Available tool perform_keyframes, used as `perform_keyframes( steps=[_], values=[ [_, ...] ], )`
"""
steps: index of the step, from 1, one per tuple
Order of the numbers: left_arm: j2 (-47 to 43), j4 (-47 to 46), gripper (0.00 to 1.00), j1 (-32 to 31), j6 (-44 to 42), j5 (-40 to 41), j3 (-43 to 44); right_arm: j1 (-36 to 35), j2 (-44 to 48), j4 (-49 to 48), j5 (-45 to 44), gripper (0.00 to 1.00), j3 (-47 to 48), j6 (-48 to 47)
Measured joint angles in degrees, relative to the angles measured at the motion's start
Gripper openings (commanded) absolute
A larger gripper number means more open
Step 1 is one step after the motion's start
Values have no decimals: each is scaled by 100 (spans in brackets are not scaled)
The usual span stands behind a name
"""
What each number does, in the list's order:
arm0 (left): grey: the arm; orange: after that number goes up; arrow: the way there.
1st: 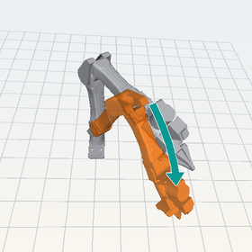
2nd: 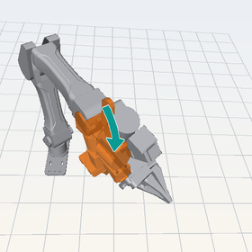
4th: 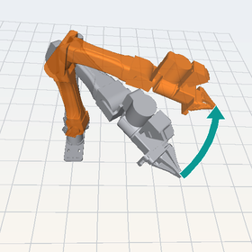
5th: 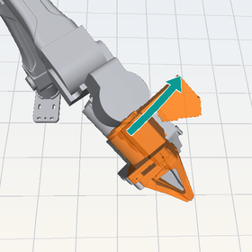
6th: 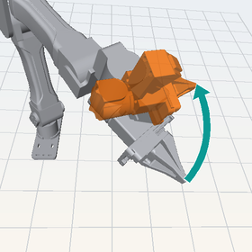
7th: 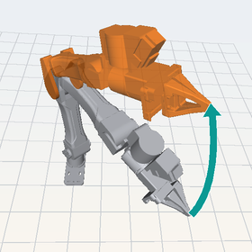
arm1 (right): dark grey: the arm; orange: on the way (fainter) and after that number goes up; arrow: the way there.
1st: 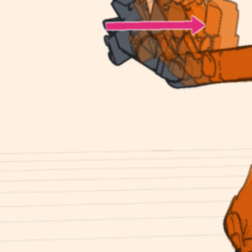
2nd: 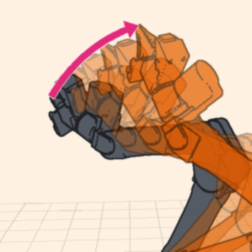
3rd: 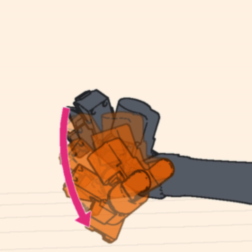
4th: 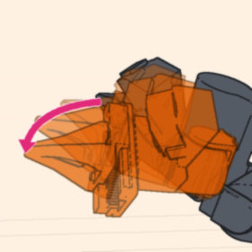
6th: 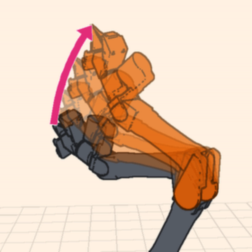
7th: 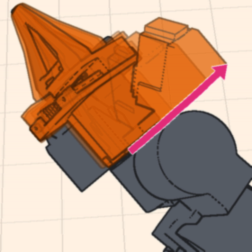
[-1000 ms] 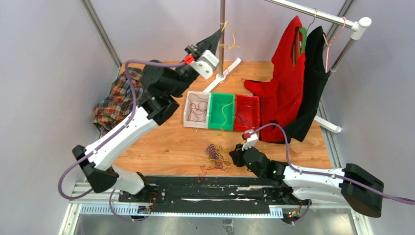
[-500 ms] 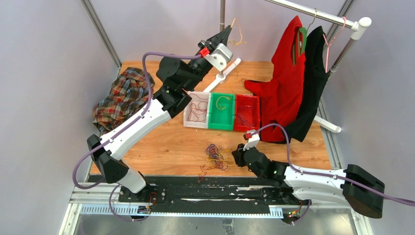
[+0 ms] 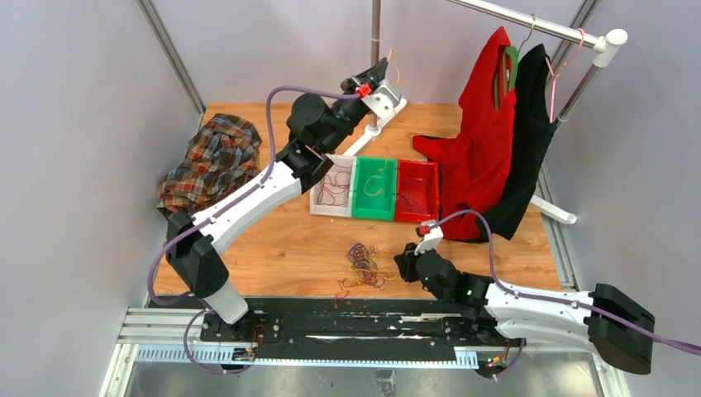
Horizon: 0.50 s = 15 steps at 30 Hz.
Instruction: Untangle the cables
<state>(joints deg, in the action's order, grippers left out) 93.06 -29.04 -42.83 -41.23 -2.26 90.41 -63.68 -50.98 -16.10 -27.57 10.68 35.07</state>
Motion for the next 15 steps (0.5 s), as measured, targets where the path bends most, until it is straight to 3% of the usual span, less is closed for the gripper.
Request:
perform_keyframes(
  steps=[7, 15],
  values=[
    [-114, 205, 0, 0, 205, 87, -702, 0, 216, 114, -76, 19, -46, 13],
    [-361, 1237, 0, 0, 769, 177, -1366, 0, 153, 114, -96, 18, -46, 11]
  ],
)
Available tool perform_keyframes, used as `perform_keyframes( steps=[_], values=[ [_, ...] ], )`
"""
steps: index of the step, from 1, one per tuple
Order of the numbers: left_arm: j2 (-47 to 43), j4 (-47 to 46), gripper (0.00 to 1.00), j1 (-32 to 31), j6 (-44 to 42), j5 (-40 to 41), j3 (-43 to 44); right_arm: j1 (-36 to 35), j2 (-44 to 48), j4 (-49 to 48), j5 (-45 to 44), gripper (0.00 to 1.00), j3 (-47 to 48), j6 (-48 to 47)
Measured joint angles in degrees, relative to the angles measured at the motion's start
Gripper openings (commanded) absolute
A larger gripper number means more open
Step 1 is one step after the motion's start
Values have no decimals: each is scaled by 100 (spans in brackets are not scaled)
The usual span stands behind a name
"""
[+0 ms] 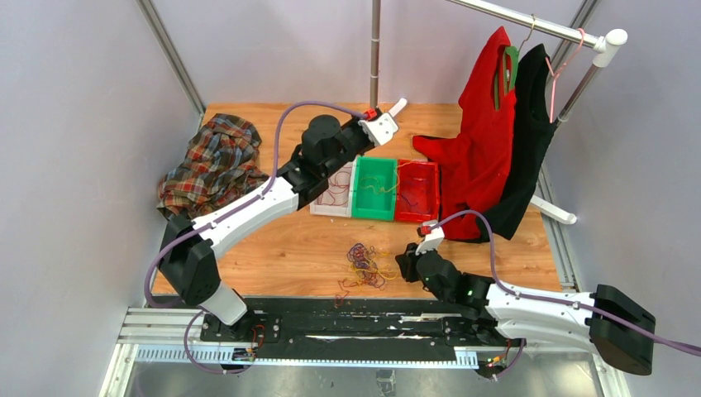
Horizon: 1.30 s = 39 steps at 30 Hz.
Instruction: Untangle the cables
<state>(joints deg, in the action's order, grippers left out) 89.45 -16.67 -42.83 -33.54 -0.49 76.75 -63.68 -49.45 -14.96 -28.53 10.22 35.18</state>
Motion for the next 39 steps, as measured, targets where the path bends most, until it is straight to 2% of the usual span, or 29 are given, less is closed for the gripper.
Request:
perform_keyframes(
  steps=[6, 12, 17, 21, 28, 37, 38, 39],
  values=[
    [-7, 374, 0, -22, -173, 389, -503, 0, -2, 0, -7, 18, 0, 0],
    [-13, 476, 0, -9, -463, 1029, -570, 0, -92, -4, -15, 18, 2, -2],
    [-234, 614, 0, 11, -664, 981, -896, 2, -238, -20, -28, 18, 2, -2],
    [-195, 1143, 0, -22, -682, 743, -850, 2, -297, -28, -31, 17, 24, -2],
    [844, 2363, 1, -125, -721, 586, 61, 2, -284, -37, -133, 17, 24, -4],
    [1899, 2647, 1, -125, -1064, 535, 291, 2, -249, -11, -269, 17, 24, -4],
    [1985, 2647, 6, -125, -1062, 501, 293, 2, -249, -4, -275, 17, 26, -4],
    [2039, 2647, 18, -125, -1040, 455, 293, 2, -247, 4, -282, 16, 28, -4]
  ],
)
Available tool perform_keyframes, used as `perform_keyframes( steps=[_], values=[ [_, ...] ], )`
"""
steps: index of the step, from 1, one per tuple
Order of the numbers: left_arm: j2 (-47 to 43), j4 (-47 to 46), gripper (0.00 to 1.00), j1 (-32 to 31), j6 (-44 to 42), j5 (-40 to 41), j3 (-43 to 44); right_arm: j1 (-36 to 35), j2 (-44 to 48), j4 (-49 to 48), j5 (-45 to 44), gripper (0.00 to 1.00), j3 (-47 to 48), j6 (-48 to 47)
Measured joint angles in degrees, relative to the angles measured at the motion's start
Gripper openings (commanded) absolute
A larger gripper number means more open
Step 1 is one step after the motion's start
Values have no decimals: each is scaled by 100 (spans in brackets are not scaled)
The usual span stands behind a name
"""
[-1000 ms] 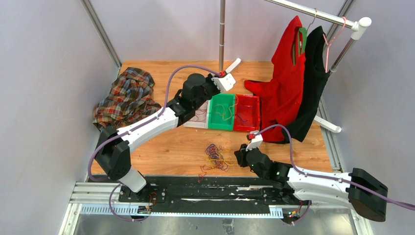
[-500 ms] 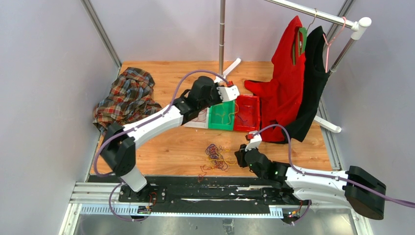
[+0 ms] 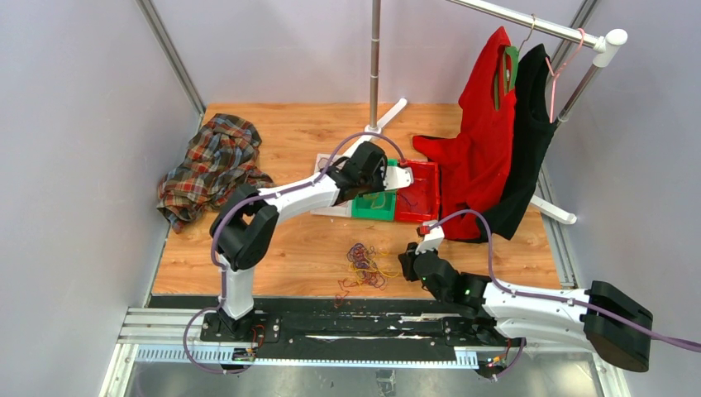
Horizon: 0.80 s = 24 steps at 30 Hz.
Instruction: Untangle the cables
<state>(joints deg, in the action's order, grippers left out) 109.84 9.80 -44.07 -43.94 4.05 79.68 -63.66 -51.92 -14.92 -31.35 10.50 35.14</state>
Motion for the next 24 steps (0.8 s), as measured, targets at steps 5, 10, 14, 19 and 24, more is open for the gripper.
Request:
perform_keyframes(
  steps=[5, 10, 14, 19, 24],
  values=[
    [188, 291, 50, 2, 302, -409, 308, 0, 52, 48, -20, 16, 33, -4],
    [146, 678, 62, 81, 627, -844, 944, 0, 59, 90, -17, 16, 74, -7],
    [-173, 1027, 82, 219, 798, -1080, 1091, 0, 50, 109, -15, 15, 131, -17],
    [-695, 1845, 87, 302, 981, -1528, 1294, 0, 66, 151, -2, 11, 181, -24],
    [-1506, 2885, 85, 299, 1010, -2559, 1008, 4, 273, 192, 142, 1, 446, -57]
  ],
)
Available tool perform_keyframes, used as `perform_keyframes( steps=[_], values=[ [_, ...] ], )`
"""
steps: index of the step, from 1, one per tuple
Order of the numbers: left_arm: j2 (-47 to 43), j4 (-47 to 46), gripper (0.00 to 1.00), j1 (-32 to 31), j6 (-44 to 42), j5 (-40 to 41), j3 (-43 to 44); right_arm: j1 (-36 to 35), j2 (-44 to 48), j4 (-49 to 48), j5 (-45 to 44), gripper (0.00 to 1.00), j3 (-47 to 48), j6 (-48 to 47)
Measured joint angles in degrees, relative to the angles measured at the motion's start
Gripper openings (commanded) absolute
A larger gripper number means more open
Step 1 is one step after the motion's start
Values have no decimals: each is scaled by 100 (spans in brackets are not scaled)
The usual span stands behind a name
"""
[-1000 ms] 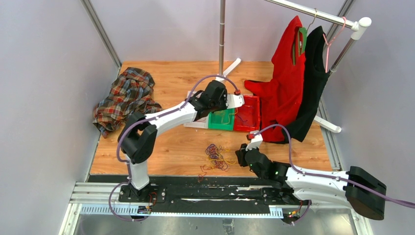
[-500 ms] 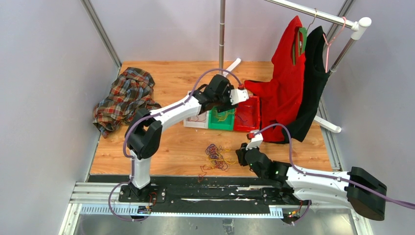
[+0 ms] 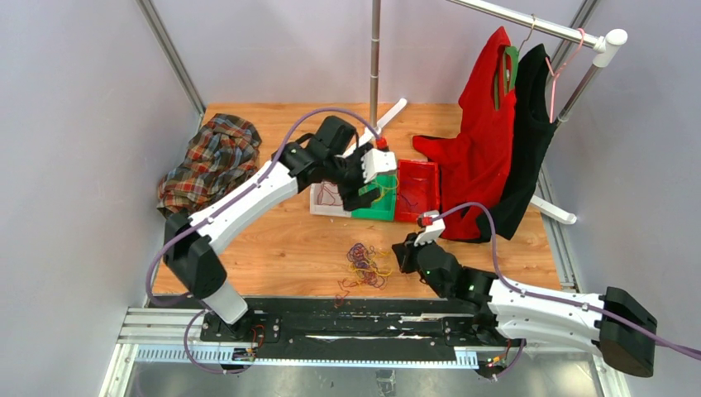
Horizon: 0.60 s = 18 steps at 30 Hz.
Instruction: Untangle the cables
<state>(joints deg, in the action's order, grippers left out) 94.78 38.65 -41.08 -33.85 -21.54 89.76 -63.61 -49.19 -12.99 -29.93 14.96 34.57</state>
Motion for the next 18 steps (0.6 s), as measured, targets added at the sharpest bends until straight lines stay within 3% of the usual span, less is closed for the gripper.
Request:
perform_keyframes(
  steps=[5, 9, 12, 18],
  values=[
    [-713, 796, 83, -9, -2, -907, -741, 2, 306, 42, 175, 1, 452, -11],
    [-1113, 929, 82, -155, 39, -1139, -1329, 9, 380, 37, 326, 1, 776, -22],
    [-1484, 551, 82, -330, 306, -1228, -1853, 9, 385, -9, 525, 1, 870, -52],
    [-2225, -966, 82, -409, 1622, -1360, -2658, 9, 380, -57, 901, 1, 1156, -114]
  ],
)
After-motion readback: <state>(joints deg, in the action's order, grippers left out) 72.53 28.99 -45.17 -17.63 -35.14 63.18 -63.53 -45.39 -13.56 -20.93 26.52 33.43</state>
